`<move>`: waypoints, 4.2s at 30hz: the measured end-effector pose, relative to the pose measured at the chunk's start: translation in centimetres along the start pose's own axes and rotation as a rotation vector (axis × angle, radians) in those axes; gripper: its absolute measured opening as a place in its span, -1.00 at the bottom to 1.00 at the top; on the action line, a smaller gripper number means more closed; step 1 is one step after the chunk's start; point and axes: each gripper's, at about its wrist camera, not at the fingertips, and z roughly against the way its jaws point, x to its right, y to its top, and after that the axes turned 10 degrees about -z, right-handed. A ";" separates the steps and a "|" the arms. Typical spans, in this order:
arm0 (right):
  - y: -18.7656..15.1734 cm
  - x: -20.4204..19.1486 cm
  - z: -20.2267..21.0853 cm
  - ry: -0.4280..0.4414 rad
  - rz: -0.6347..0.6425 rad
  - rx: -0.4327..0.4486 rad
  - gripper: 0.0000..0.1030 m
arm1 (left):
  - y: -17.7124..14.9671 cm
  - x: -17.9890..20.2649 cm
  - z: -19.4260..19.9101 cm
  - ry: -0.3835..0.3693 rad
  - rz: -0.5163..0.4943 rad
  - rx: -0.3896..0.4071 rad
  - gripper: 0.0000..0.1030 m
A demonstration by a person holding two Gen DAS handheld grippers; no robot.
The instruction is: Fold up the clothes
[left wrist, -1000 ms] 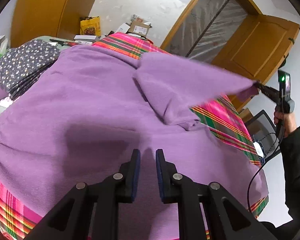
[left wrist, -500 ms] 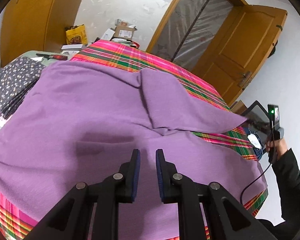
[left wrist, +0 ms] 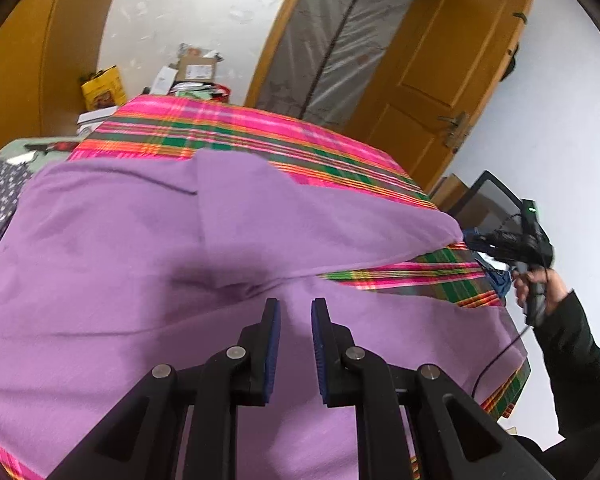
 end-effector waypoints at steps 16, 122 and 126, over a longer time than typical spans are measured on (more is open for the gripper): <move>5.6 1.6 -2.6 -0.049 0.000 0.129 -0.34 | 0.3 1.8 -2.2 -0.019 -0.022 -0.049 -0.67; 6.6 0.6 -4.7 0.034 0.198 -0.053 -0.73 | 0.3 2.4 -5.4 -0.023 0.001 -0.141 -0.67; 6.5 0.3 -4.4 -0.004 0.225 -0.033 -0.83 | 0.3 2.4 -5.1 -0.019 0.002 -0.136 -0.67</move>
